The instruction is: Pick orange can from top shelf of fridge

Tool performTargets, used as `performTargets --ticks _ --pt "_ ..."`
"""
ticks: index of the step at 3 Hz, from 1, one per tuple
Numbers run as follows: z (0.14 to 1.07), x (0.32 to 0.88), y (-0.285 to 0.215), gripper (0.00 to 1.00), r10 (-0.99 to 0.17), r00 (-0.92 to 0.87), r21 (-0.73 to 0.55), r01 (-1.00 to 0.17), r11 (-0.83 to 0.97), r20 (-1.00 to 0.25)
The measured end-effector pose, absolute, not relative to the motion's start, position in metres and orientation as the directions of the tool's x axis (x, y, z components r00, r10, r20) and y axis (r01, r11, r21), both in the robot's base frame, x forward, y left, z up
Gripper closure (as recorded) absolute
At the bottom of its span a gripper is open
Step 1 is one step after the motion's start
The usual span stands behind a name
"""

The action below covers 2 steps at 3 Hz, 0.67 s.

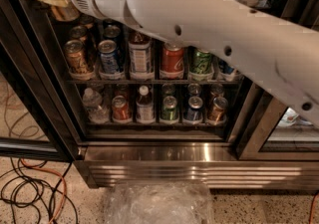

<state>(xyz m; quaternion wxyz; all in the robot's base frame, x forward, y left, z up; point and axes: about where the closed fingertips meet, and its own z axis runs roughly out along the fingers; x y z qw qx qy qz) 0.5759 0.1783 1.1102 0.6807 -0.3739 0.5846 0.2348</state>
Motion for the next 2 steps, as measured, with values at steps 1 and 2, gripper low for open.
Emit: performTargets --ticks 1,2 --pt "1.11 0.561 0.165 1.0 -0.116 0.205 -0.232 -0.751 0.618 -0.972" --pt "1.1 0.551 0.148 1.0 -0.083 0.18 -0.191 -0.743 0.641 -0.98"
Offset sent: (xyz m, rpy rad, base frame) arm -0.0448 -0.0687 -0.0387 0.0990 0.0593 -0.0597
